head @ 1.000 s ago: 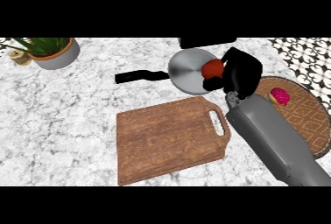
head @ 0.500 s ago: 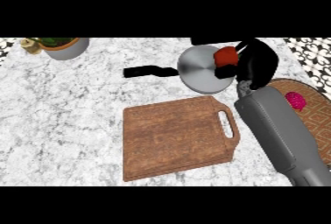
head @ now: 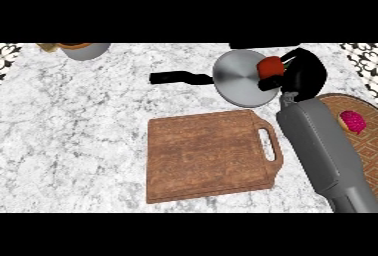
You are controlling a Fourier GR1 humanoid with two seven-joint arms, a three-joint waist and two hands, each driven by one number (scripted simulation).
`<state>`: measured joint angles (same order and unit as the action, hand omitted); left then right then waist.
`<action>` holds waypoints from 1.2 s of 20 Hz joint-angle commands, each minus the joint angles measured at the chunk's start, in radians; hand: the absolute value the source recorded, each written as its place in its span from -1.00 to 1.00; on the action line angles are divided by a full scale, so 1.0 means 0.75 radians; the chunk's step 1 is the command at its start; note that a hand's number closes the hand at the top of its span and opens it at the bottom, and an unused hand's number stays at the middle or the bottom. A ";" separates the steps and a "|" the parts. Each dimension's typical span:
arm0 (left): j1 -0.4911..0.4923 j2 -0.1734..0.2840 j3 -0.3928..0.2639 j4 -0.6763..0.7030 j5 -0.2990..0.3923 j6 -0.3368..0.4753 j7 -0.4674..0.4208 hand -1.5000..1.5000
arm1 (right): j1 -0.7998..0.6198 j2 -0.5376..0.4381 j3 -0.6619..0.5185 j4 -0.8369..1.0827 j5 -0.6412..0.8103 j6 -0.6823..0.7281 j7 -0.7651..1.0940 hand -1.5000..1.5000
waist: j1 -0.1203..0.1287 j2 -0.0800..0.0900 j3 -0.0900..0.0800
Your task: Pick the bell pepper from the cutting board and place it in the pan
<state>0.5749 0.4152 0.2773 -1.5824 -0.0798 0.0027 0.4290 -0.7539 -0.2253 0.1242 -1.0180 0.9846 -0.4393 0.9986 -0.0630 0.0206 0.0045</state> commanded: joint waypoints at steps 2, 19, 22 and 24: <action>-0.367 -0.060 -0.073 -0.174 0.071 0.017 -0.146 0.00 | -0.008 0.037 -0.088 0.098 -0.046 -0.125 -0.016 1.00 | 0.005 0.016 -0.004; -0.432 -0.104 -0.062 -0.155 0.006 -0.041 -0.130 0.00 | -0.050 0.146 -0.321 0.252 -0.234 -0.473 -0.349 -1.00 | 0.053 0.035 0.000; -0.431 -0.095 -0.051 -0.153 -0.004 -0.065 -0.148 0.00 | -0.071 0.129 -0.358 0.258 -0.232 -0.564 -0.406 -1.00 | 0.060 0.027 -0.002; -0.419 -0.104 -0.045 -0.149 -0.003 -0.079 -0.156 0.00 | -0.084 0.114 -0.389 0.255 -0.242 -0.620 -0.448 -1.00 | 0.068 0.016 -0.003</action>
<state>0.4869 0.3861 0.2861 -1.5856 -0.1543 -0.0759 0.4232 -0.8013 -0.1333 -0.1337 -0.8333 0.8143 -0.7994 0.6986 0.0080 0.0426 0.0069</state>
